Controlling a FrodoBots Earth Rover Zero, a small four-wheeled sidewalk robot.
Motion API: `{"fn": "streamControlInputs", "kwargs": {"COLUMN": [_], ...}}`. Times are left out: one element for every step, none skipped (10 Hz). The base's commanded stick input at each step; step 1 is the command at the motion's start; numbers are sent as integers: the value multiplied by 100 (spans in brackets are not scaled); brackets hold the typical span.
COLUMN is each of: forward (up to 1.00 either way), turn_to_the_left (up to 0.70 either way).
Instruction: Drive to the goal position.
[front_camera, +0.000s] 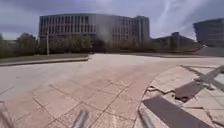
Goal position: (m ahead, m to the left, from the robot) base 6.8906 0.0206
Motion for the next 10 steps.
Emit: {"fn": "streamControlInputs", "kwargs": {"forward": [50,50,50,50,50,50,50,50,50,50], "turn_to_the_left": [-50,-50,-41,-31,-21,-11,-1,0,0,0]}}
